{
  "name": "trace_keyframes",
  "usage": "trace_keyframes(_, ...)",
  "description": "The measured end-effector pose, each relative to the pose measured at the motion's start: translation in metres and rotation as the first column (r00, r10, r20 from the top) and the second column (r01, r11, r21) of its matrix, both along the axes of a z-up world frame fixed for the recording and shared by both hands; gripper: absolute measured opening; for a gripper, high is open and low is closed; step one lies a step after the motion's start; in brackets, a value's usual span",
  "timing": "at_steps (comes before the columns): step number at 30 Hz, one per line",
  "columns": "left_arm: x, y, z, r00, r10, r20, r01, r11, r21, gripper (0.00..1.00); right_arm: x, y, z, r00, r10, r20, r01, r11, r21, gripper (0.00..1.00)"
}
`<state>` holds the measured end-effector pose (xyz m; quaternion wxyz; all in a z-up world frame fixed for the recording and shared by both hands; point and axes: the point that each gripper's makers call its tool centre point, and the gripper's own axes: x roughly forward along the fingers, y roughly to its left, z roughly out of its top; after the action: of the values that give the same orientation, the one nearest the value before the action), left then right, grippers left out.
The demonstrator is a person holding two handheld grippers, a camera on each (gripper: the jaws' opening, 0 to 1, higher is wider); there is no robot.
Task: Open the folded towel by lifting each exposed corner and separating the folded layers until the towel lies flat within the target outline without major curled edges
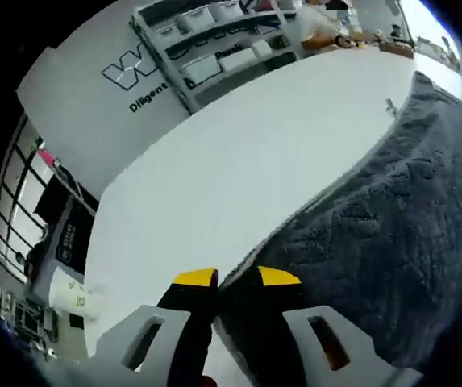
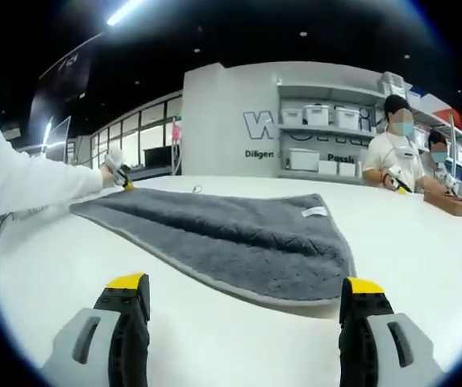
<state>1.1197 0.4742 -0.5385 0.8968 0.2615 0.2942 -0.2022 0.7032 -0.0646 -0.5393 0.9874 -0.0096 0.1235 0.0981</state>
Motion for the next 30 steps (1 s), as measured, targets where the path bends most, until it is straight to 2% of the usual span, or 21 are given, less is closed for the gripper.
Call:
trace_keyframes(1, -0.001, 0.002, 0.001, 1.000, 0.019, -0.006, -0.019, 1.000, -0.023, 0.31, 0.000, 0.000, 0.000, 1.000, 0.000, 0.000, 0.000, 1.000, 0.000, 0.99)
trace_keyframes(3, -0.005, 0.005, 0.008, 1.000, 0.024, -0.015, -0.025, 0.997, -0.070, 0.33, -0.001, 0.000, 0.001, 1.000, -0.001, 0.002, 0.001, 1.000, 0.002, 0.99)
trace_keyframes(5, -0.010, 0.008, 0.019, 0.999, 0.025, 0.020, -0.023, 0.995, -0.095, 0.38, 0.000, -0.001, 0.001, 1.000, -0.003, 0.003, 0.003, 1.000, 0.006, 0.99)
trace_keyframes(7, -0.017, 0.009, 0.028, 0.999, 0.035, 0.038, -0.029, 0.990, -0.140, 0.47, -0.001, -0.001, 0.002, 1.000, -0.005, 0.005, 0.005, 1.000, 0.002, 0.99)
trace_keyframes(10, -0.035, 0.007, 0.040, 0.999, -0.007, 0.049, 0.017, 0.979, -0.202, 0.50, -0.001, 0.000, 0.003, 1.000, -0.002, 0.011, 0.002, 1.000, -0.012, 0.99)
trace_keyframes(13, -0.056, 0.004, 0.054, 0.995, -0.024, 0.093, 0.047, 0.965, -0.259, 0.54, -0.001, -0.001, 0.004, 1.000, -0.004, 0.015, 0.004, 0.999, -0.034, 0.99)
trace_keyframes(16, -0.073, 0.001, 0.061, 0.992, -0.035, 0.117, 0.068, 0.956, -0.285, 0.62, -0.001, -0.002, 0.006, 1.000, -0.005, 0.026, 0.006, 0.999, -0.052, 0.99)
trace_keyframes(18, -0.092, -0.001, 0.064, 0.992, -0.036, 0.122, 0.070, 0.955, -0.289, 0.68, -0.001, -0.002, 0.009, 0.999, -0.003, 0.036, 0.005, 0.999, -0.051, 0.99)
trace_keyframes(19, -0.110, -0.006, 0.067, 0.989, -0.049, 0.138, 0.089, 0.949, -0.302, 0.69, -0.001, -0.003, 0.010, 0.999, -0.006, 0.042, 0.009, 0.999, -0.053, 0.99)
trace_keyframes(20, -0.117, -0.010, 0.069, 0.986, -0.056, 0.156, 0.103, 0.943, -0.316, 0.69, -0.001, -0.004, 0.011, 0.999, -0.009, 0.046, 0.012, 0.998, -0.060, 0.99)
trace_keyframes(23, -0.153, -0.020, 0.074, 0.981, -0.076, 0.177, 0.135, 0.927, -0.350, 0.74, -0.001, -0.006, 0.014, 0.998, -0.015, 0.060, 0.019, 0.997, -0.076, 0.99)
trace_keyframes(26, -0.197, -0.035, 0.078, 0.978, -0.102, 0.182, 0.175, 0.877, -0.448, 0.75, -0.002, -0.006, 0.016, 0.998, -0.014, 0.069, 0.020, 0.996, -0.089, 0.99)
trace_keyframes(27, -0.212, -0.038, 0.078, 0.976, -0.109, 0.189, 0.186, 0.868, -0.461, 0.77, -0.001, -0.007, 0.016, 0.997, -0.013, 0.070, 0.019, 0.996, -0.090, 0.99)
trace_keyframes(29, -0.232, -0.041, 0.075, 0.976, -0.110, 0.189, 0.187, 0.865, -0.465, 0.81, -0.002, -0.006, 0.016, 0.997, -0.012, 0.072, 0.019, 0.996, -0.092, 0.99)
trace_keyframes(30, -0.235, -0.042, 0.075, 0.975, -0.111, 0.190, 0.189, 0.865, -0.465, 0.82, -0.002, -0.006, 0.016, 0.997, -0.011, 0.072, 0.018, 0.995, -0.094, 0.99)
